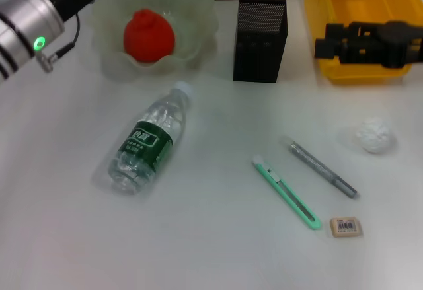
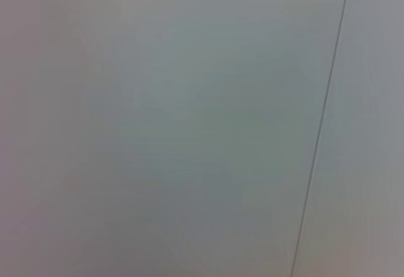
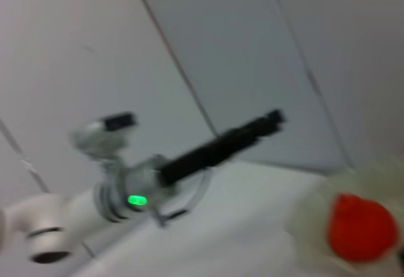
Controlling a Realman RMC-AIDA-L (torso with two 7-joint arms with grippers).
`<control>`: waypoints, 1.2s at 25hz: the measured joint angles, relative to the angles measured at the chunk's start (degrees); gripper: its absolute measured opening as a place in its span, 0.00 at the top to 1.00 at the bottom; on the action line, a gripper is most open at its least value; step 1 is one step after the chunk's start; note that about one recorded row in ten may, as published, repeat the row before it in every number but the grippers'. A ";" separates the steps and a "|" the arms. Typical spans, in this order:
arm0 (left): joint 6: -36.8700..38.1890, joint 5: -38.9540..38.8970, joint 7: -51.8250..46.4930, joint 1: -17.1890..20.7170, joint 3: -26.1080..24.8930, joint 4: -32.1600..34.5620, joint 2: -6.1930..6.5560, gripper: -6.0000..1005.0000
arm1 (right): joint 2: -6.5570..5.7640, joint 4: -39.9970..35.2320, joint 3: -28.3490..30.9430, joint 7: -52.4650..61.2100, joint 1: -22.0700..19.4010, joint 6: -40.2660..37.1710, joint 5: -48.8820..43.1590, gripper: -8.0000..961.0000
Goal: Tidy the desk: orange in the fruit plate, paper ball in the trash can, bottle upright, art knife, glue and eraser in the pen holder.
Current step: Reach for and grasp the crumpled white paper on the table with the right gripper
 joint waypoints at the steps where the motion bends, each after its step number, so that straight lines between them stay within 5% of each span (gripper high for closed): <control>1: 0.24 -0.01 0.16 0.49 0.01 -0.46 0.00 0.31 | 0.00 0.00 0.00 0.00 0.00 0.00 0.00 0.14; 5: 1.51 -0.06 1.34 2.76 0.02 -1.94 0.08 0.31 | 0.27 -14.35 -1.53 17.19 3.80 -1.60 -13.65 0.14; 10: 2.21 -0.07 1.52 4.21 -0.29 -2.50 -0.04 0.31 | 0.26 -21.74 -7.04 27.73 7.40 -4.44 -28.91 0.14; 18: 1.62 -0.12 1.55 5.23 -0.58 -2.87 0.00 0.32 | 1.61 -22.63 -14.86 33.30 8.29 -4.29 -41.51 0.15; 30: -0.18 -0.95 1.87 4.89 -0.68 -3.63 -0.10 0.32 | 1.73 -14.43 -20.85 37.96 8.91 1.88 -52.05 0.14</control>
